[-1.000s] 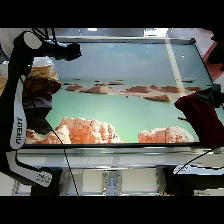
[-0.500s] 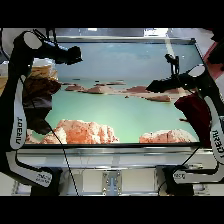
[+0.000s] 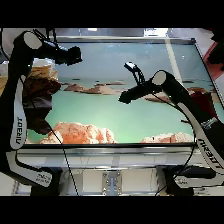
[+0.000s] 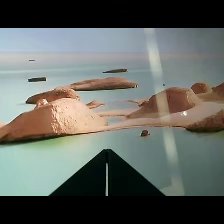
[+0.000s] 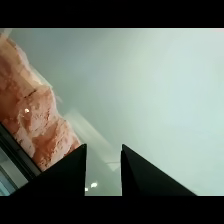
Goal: Fold the shirts.
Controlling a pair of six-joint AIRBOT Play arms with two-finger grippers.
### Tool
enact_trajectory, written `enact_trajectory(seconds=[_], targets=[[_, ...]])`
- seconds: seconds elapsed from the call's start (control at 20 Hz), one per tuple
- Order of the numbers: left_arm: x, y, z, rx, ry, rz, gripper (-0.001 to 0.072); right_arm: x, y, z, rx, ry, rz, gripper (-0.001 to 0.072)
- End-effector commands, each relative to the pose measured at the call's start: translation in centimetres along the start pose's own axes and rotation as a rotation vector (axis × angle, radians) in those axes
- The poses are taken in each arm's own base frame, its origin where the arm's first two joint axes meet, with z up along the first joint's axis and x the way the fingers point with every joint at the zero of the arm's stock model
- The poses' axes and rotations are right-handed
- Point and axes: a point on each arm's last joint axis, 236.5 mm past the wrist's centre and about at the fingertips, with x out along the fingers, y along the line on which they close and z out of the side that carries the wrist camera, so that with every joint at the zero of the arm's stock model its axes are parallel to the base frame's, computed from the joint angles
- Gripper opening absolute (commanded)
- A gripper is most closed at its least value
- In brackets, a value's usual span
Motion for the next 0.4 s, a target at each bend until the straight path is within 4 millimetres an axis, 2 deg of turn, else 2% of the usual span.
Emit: enact_trajectory(seconds=[0.0,0.1,0.35], targets=[[0.01,-0.01,-0.01,0.002,0.000,0.000,0.0015,1.22,3.08,-0.27,-0.055,0.023,0.033,0.0268],[0.01,-0.01,-0.01,0.002,0.000,0.000,0.0015,1.42,3.62,-0.35,-0.064,0.027,0.039,0.0268],[0.01,-0.01,-0.01,0.002,0.000,0.000,0.0015,1.37,3.49,-0.33,-0.063,0.026,0.037,0.0268]])
